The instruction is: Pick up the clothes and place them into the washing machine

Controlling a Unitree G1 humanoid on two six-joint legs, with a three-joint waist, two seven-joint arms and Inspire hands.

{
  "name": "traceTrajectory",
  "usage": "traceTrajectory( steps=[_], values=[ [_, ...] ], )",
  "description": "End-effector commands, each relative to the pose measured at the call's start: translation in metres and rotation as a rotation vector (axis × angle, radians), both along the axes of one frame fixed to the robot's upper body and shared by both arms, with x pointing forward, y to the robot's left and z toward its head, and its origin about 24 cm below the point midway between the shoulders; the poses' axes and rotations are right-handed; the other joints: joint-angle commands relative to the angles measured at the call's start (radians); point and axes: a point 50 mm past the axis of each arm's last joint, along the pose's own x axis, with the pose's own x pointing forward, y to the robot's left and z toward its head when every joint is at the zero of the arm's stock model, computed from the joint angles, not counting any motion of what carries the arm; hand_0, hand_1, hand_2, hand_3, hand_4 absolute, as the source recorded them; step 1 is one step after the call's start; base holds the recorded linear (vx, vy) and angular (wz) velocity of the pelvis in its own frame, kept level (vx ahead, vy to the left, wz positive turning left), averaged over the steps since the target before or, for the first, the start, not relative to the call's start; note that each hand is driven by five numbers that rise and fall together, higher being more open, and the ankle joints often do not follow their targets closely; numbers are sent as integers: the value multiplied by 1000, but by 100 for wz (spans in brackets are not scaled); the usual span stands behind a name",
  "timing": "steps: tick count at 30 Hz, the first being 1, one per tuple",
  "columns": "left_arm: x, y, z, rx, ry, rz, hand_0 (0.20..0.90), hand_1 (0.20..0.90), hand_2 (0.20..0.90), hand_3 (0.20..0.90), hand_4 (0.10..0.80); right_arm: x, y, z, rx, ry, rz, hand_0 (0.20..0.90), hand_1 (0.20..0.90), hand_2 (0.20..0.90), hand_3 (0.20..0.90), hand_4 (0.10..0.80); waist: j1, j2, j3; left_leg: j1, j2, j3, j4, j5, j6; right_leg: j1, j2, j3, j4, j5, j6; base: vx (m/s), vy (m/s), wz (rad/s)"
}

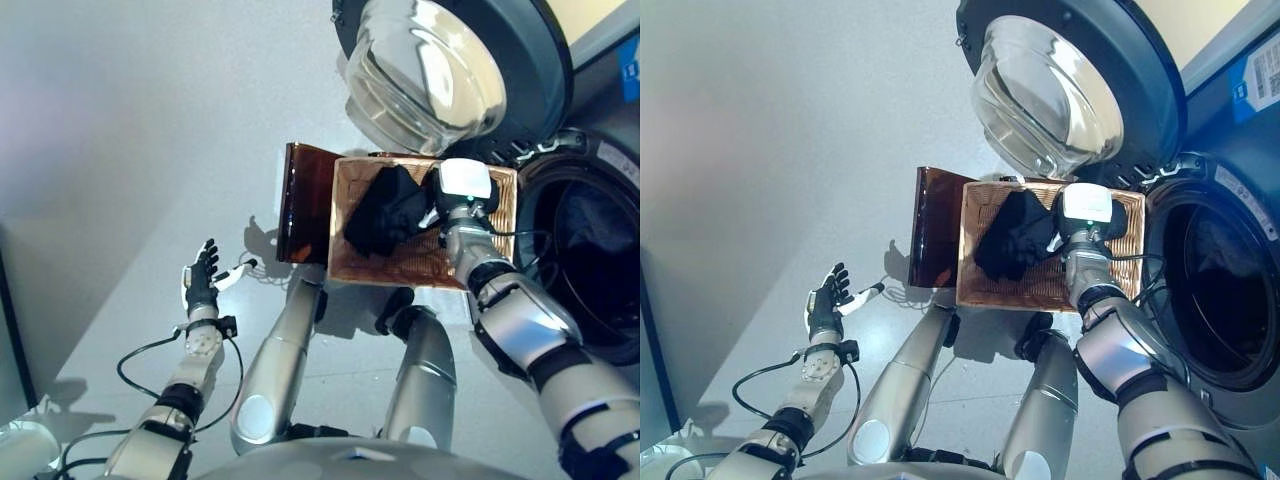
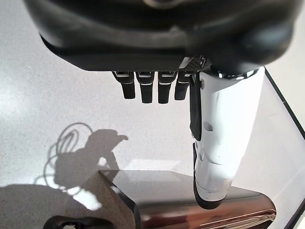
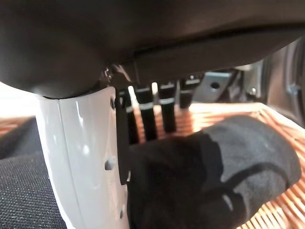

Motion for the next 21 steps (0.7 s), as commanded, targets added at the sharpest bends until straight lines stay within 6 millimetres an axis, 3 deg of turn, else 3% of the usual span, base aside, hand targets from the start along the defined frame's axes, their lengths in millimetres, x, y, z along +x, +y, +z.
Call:
traceTrajectory(
  steps=[1,2,3,6,13,19,21],
  values=[
    [5,0,9,23,-66,11,900,900,900,900,800,1,-11,7,-31,11,-27,351,351,351,351,408,36,64,-2,4,-43,32,73,-125,-7,57,12,33,-90,110,0,0,0,0],
    [4,0,8,24,-59,10,900,900,900,900,800,-1,-9,3,-27,24,-22,238,238,238,238,327,35,64,-2,6,-44,31,73,-124,-7,58,11,32,-89,109,1,0,0,0],
    [3,-1,7,22,-54,8,900,900,900,900,800,-1,-4,-2,-29,34,-9,200,200,200,200,300,34,63,-2,9,-44,30,72,-124,-6,61,11,33,-87,108,1,0,0,0],
    [3,-3,5,27,-43,2,900,900,900,900,800,-6,14,-21,-24,82,41,200,200,200,200,300,31,59,-4,26,-40,30,60,-123,-5,77,15,33,-95,110,2,0,0,0],
    [1,-6,1,24,-22,-14,900,900,900,900,800,-20,31,-52,-25,175,86,200,200,200,200,300,29,54,-4,55,-36,27,40,-115,-5,109,19,30,-121,117,5,-5,-8,3],
    [-3,-6,-4,33,12,-24,900,900,900,900,800,-22,32,-55,-14,186,78,200,200,200,200,300,24,54,-2,85,-34,22,15,-102,-9,137,25,24,-148,127,7,-2,-1,1],
    [-8,-1,-9,45,38,-10,900,900,900,900,800,-17,20,-41,28,114,27,200,200,200,200,300,24,53,-6,116,-26,27,-14,-89,-10,168,32,24,-189,145,10,-10,-7,3]
  ],
)
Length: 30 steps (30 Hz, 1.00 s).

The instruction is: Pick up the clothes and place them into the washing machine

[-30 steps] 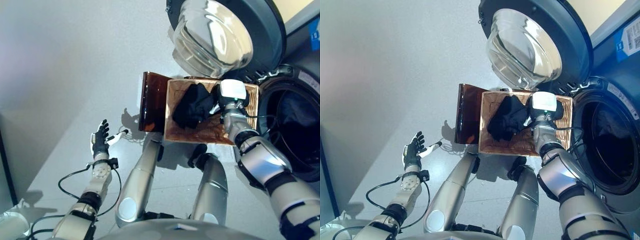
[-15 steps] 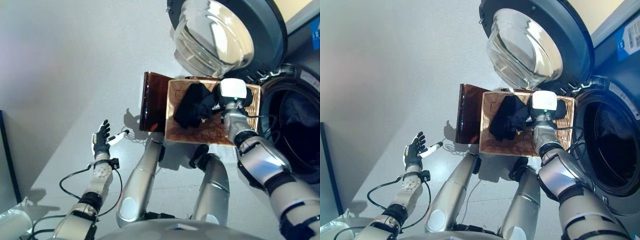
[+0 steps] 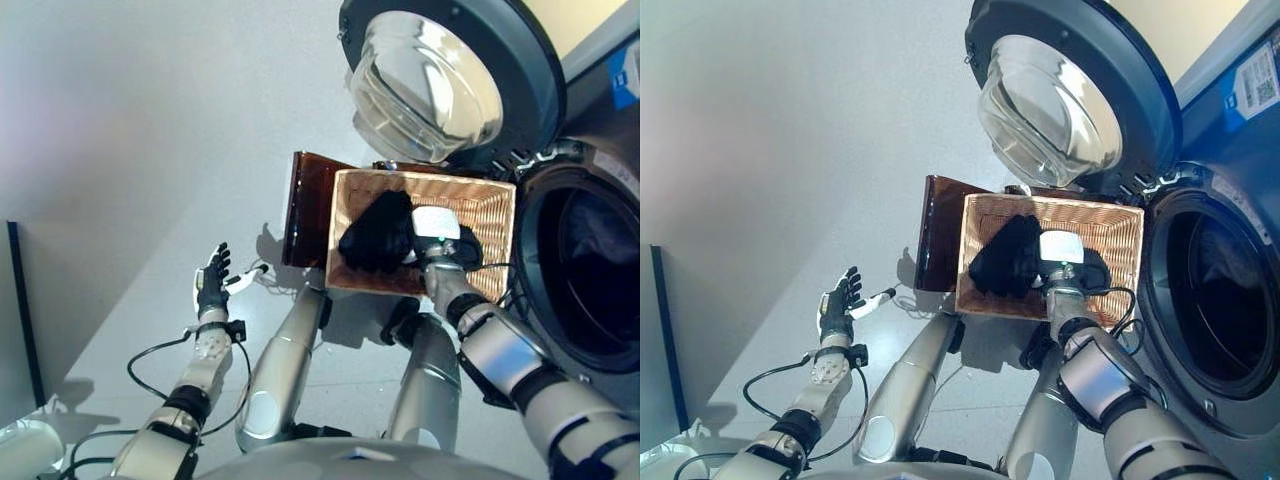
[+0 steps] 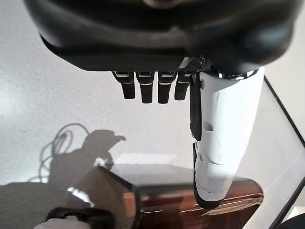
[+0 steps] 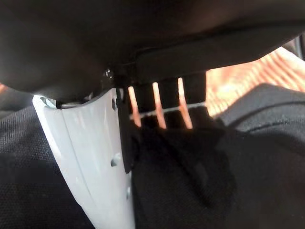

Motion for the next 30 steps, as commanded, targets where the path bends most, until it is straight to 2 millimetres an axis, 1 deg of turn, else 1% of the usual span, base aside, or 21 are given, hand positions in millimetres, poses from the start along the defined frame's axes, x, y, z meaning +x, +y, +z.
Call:
traceTrajectory(
  steps=[1,2,3,4,5,7,9,11,12,16,18,19,20,21,22,23,24,25,26,28,30],
  values=[
    [-5,15,0,47,-10,53,900,900,900,900,800,22,-11,41,33,-179,-36,200,200,200,200,300,6,27,-5,41,-29,47,31,-122,-1,112,28,30,-196,159,19,-8,3,-4],
    [-5,15,0,47,-10,52,900,900,900,900,800,22,-12,41,33,-179,-36,200,200,200,200,300,7,28,-4,42,-28,47,31,-121,-1,113,28,30,-196,159,19,1,16,-6],
    [-7,17,-3,53,1,57,900,900,900,900,800,25,-17,49,61,-217,-62,200,200,200,200,300,6,26,-8,53,-26,50,24,-119,0,121,32,32,-207,165,21,-5,20,-9],
    [-10,20,-4,61,7,62,900,900,900,900,800,29,-27,63,105,-283,-106,200,200,200,200,300,2,26,-17,74,-22,58,10,-116,0,138,34,33,-228,175,24,-5,20,-9],
    [-10,20,-4,61,7,62,900,900,900,900,800,29,-27,63,105,-283,-106,200,200,200,200,300,2,26,-16,76,-21,57,9,-115,0,139,35,33,-229,176,24,5,21,-15],
    [-13,24,-5,72,12,71,900,900,900,900,800,34,-38,82,172,-381,-149,200,200,200,200,300,-6,24,-25,100,-18,65,-6,-111,1,164,40,38,-256,187,27,10,24,-17],
    [-16,29,-5,80,8,85,900,900,900,900,800,38,-43,101,242,-483,-152,200,200,200,200,300,-21,20,-33,130,-14,76,-26,-107,1,187,48,46,-283,196,29,1,25,-15],
    [-16,29,-5,80,8,85,900,900,900,900,800,38,-43,101,242,-483,-153,200,200,200,200,300,-20,20,-32,132,-14,76,-27,-107,1,188,48,46,-283,196,29,-35,32,-12],
    [-18,29,-6,80,12,88,900,900,900,900,800,40,-45,112,303,-545,-158,200,200,200,200,300,-29,26,-38,144,-7,81,-52,-72,5,197,54,42,-316,236,24,-63,67,-10],
    [-25,32,-11,71,28,104,900,900,900,900,800,39,-38,113,527,-640,-174,200,200,200,200,300,-54,23,-54,188,2,101,-92,-61,6,230,66,55,-368,258,32,10,53,-19],
    [-29,29,-14,54,35,104,900,900,900,900,800,30,-38,95,744,-679,-263,200,200,200,200,300,-66,23,-63,210,4,109,-114,-55,7,248,67,59,-393,266,35,35,33,-19],
    [-31,28,-16,46,43,108,900,900,900,900,800,25,-36,84,815,-676,-298,200,200,200,200,300,-73,24,-66,218,5,109,-122,-52,7,255,69,59,-403,268,37,20,11,-34],
    [-31,28,-16,46,44,108,900,900,900,900,800,25,-36,84,815,-676,-298,200,200,200,200,300,-73,24,-66,218,5,109,-122,-51,7,256,69,59,-404,268,37,22,18,-32],
    [-34,26,-18,37,50,110,900,900,900,900,800,15,-33,66,969,-683,-361,200,200,200,200,300,-81,28,-70,231,5,109,-132,-49,9,265,68,58,-415,270,39,23,27,-19],
    [-36,26,-20,36,59,112,900,900,900,900,800,10,-34,56,984,-670,-390,200,200,200,200,300,-85,30,-74,239,6,111,-139,-49,9,270,69,57,-419,268,40,28,38,-8],
    [-38,26,-21,39,65,114,900,900,900,900,800,6,-31,49,1059,-682,-424,200,200,200,200,300,-89,33,-75,244,5,112,-142,-49,10,272,67,59,-421,269,41,26,32,-5],
    [-41,25,-23,34,74,119,900,900,900,900,800,-6,-28,30,1178,-680,-493,200,200,200,200,300,-96,38,-79,249,2,113,-142,-50,11,277,65,60,-426,271,41,17,18,-8],
    [-41,25,-23,34,74,119,900,900,900,900,800,-7,-28,30,1178,-679,-494,200,200,200,200,300,-96,38,-80,249,2,112,-142,-50,11,277,65,60,-426,271,41,13,17,-6],
    [-42,25,-24,37,80,119,900,900,900,900,800,-11,-27,26,1235,-700,-524,200,200,200,200,300,-100,43,-80,250,0,114,-142,-51,12,279,63,59,-426,270,42,0,0,0],
    [-45,24,-27,39,97,121,900,900,900,900,800,-20,-27,11,1317,-698,-603,200,200,200,200,300,-103,52,-82,249,-3,115,-139,-52,14,277,62,62,-421,267,41,2,14,-3],
    [-47,24,-28,34,96,125,900,900,900,900,800,-24,-23,3,1363,-686,-629,200,200,200,200,300,-107,59,-85,249,-4,118,-140,-52,14,274,61,65,-422,268,41,-4,31,-7]
  ],
)
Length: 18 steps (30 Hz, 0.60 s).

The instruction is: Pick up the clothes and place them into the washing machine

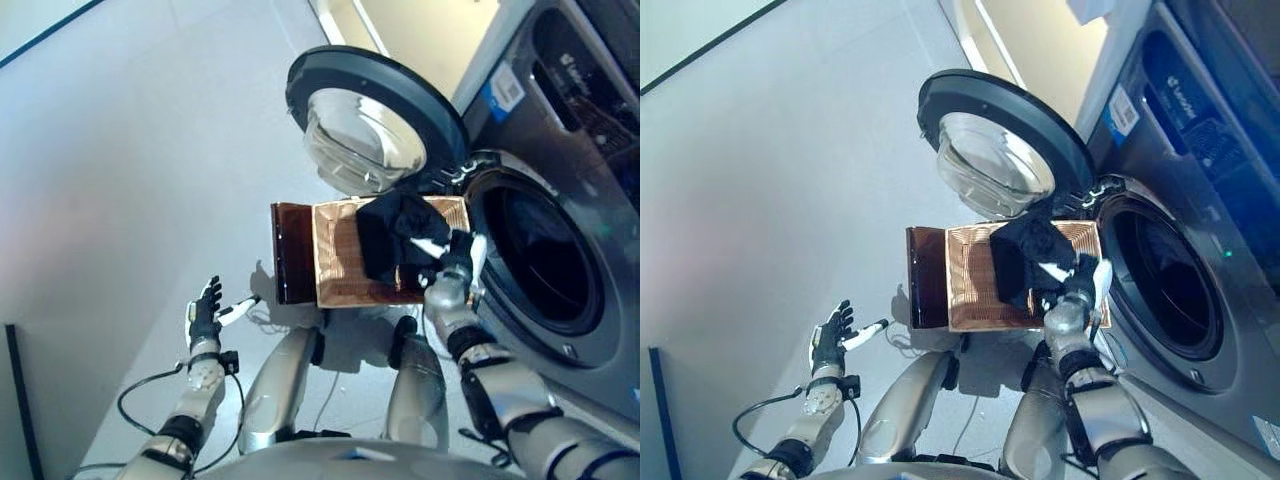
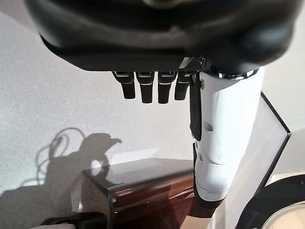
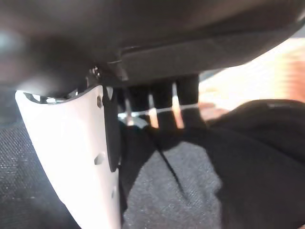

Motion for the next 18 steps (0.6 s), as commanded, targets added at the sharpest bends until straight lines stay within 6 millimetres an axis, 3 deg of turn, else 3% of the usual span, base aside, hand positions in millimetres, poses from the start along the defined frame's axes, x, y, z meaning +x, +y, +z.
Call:
traceTrajectory(
  steps=[1,9,10,11,13,18],
  values=[
    [-2,12,2,29,-40,68,900,900,900,900,800,22,-7,38,18,-253,-25,200,200,200,200,300,1,24,-47,-36,-45,19,69,-92,-26,44,3,-12,-181,154,-16,0,0,0],
    [-3,3,0,25,-34,45,900,900,900,900,800,16,-2,31,345,-408,-267,200,200,200,200,300,-4,42,-49,-40,-46,25,73,-98,-25,31,3,1,-172,148,-18,3,4,0],
    [-3,-1,-1,12,-30,40,900,900,900,900,800,10,-4,28,535,-532,-425,200,200,200,200,300,-10,48,-48,-42,-49,26,76,-103,-24,29,2,7,-170,144,-18,21,21,-4],
    [-4,-1,-1,13,-30,39,900,900,900,900,800,10,-5,27,539,-534,-425,200,200,200,200,300,-9,47,-49,-42,-49,26,77,-104,-24,29,2,8,-170,143,-18,45,45,-5],
    [-4,-9,-2,-34,-36,36,900,900,900,900,800,3,-1,21,778,-694,-640,200,200,200,200,300,-16,57,-55,-37,-53,26,72,-111,-22,30,1,16,-172,138,-16,40,42,-1],
    [-7,-14,-5,-82,-27,26,900,900,900,900,800,-4,-11,16,853,-766,-765,200,200,200,200,300,-20,70,-65,-29,-56,31,66,-117,-20,33,-4,26,-180,137,-13,33,34,-5]
  ],
)
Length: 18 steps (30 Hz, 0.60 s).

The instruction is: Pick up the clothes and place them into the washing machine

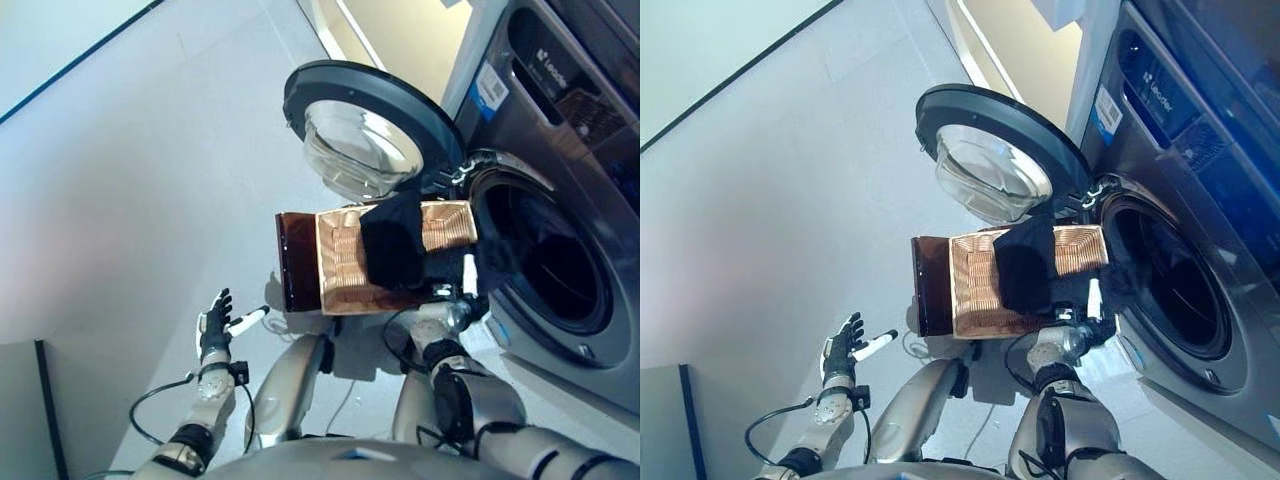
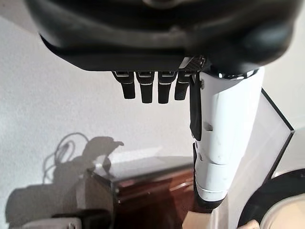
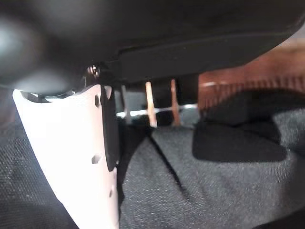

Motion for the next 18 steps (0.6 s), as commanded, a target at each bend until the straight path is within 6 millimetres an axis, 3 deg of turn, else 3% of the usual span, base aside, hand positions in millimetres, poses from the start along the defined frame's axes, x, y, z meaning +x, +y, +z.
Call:
traceTrajectory(
  steps=[1,7,10,14,17,18],
  values=[
    [3,8,5,-10,-61,52,900,900,900,900,800,16,-17,30,-48,-190,-119,200,200,200,200,300,-6,15,-28,-25,-57,15,83,-116,-22,64,-6,5,-193,145,0,26,27,-7],
    [-3,5,-1,-37,-32,47,900,900,900,900,800,16,-30,33,-38,-196,-164,200,200,200,200,300,-10,31,-37,-13,-59,25,75,-122,-22,66,-7,19,-198,146,1,34,22,-2],
    [-7,5,-3,-45,-24,44,900,900,900,900,800,24,-48,53,-82,-238,-202,200,200,200,200,300,-7,42,-43,-9,-59,28,70,-124,-21,66,-5,29,-210,150,3,41,13,-5],
    [-10,9,-2,-47,-31,43,900,900,900,900,800,38,-88,112,-232,-358,-267,200,200,200,200,300,0,57,-57,-6,-59,31,60,-123,-22,67,-4,34,-224,154,6,39,0,-11],
    [-11,17,0,-29,-44,31,900,900,900,900,800,40,-135,202,-459,-499,-360,200,200,200,200,300,14,68,-70,-10,-61,30,58,-123,-22,60,-4,41,-227,155,8,22,5,-2],
    [-12,21,0,-14,-40,29,900,900,900,900,800,38,-144,224,-508,-528,-381,200,200,200,200,300,19,68,-76,-10,-63,30,58,-123,-23,60,-6,42,-226,156,9,0,0,0]
  ],
)
